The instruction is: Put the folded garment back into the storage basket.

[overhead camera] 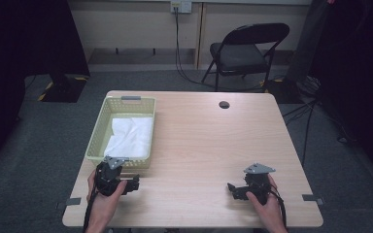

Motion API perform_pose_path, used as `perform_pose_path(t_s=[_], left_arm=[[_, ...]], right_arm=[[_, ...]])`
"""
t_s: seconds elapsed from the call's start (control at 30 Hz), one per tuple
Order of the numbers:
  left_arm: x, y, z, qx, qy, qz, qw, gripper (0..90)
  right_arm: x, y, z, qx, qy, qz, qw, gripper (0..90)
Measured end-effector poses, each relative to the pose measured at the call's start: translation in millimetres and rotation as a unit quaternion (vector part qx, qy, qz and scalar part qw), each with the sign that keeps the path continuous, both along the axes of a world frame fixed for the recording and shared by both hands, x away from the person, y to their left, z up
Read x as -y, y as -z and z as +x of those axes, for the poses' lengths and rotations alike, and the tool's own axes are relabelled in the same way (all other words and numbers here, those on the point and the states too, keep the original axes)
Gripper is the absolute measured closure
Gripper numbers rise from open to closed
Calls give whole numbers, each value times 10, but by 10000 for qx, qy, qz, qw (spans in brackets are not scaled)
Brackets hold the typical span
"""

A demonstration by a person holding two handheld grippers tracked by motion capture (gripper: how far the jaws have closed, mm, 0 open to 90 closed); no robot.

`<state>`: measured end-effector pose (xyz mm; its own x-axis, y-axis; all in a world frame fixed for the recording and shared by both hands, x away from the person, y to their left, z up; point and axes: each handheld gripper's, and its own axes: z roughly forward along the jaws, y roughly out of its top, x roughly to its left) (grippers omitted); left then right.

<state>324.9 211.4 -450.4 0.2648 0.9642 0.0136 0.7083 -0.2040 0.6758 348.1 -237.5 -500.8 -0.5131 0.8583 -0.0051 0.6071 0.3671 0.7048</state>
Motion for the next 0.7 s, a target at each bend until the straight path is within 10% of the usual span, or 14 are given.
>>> perform_pose_path(t_s=[0.33,0.7], left_arm=[[-26,193,44,-266,-129,497,9983,61],[-94,362,121,-524,-198,245,9981,47]], right_arm=[[-1,0,-1,-1,7,0,10000,0],[0,1,-2,7,4,-5,10000,0]])
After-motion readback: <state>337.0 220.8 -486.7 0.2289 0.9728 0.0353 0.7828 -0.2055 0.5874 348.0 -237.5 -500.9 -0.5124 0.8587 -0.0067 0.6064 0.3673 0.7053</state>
